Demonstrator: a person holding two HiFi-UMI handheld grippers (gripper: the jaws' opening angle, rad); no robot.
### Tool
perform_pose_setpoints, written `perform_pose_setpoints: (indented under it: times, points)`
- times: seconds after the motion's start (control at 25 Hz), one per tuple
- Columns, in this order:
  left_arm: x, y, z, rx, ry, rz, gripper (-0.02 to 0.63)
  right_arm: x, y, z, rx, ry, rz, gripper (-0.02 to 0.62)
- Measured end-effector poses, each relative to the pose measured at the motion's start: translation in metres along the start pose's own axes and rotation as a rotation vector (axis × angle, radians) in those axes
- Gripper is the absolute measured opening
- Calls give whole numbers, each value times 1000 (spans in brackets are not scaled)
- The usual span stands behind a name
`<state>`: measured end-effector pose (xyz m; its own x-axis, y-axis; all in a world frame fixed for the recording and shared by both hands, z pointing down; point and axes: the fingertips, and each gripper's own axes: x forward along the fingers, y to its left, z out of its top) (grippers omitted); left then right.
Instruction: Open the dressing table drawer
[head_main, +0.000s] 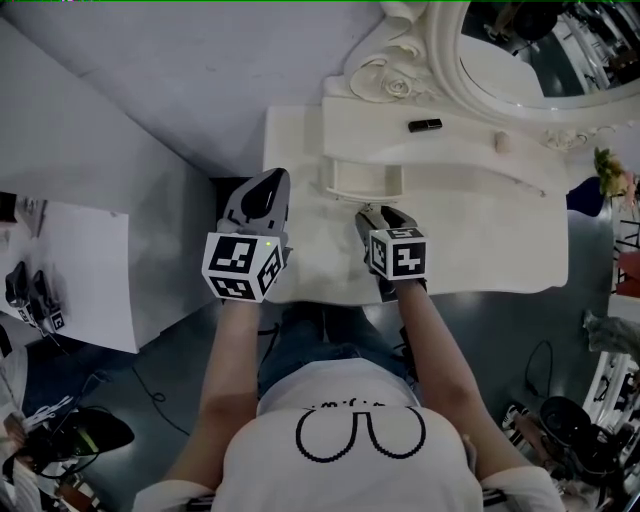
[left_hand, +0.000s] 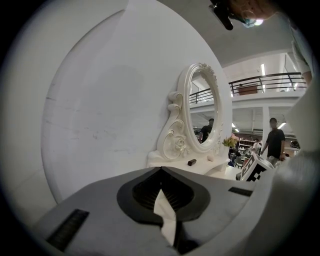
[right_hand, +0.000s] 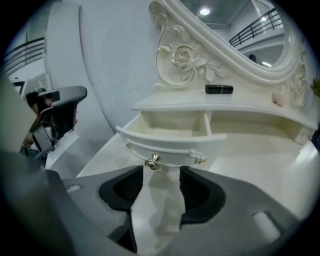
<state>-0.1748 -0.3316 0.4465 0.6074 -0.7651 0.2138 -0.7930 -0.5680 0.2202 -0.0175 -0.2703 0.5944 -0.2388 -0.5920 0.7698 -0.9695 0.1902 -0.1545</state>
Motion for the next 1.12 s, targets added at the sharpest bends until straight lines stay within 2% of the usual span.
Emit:
perform_pose_setpoints:
  times: [0.2, 0.52, 0.68, 0.84, 0.96, 1.12]
  points:
    - [-2, 0, 13, 6, -28, 3, -2, -29, -13, 21, 17, -41, -37, 229]
    - [0, -13, 47, 42, -96, -23, -2, -86, -29, 75, 15, -229, -110, 229]
    - [1, -21, 64, 60, -125, -35, -2, -113, -26, 104, -41, -308, -124, 229]
    - [5, -26, 85, 99, -164, -40, -2, -137, -12, 138, -164, -391, -116, 221]
    - [4, -30, 102, 122, -197, -40, -2, -162, -4, 162, -245, -476, -148, 174]
    - [3, -35, 124, 154, -241, -42, -2, -194, -5, 188, -277, -594, -193, -1]
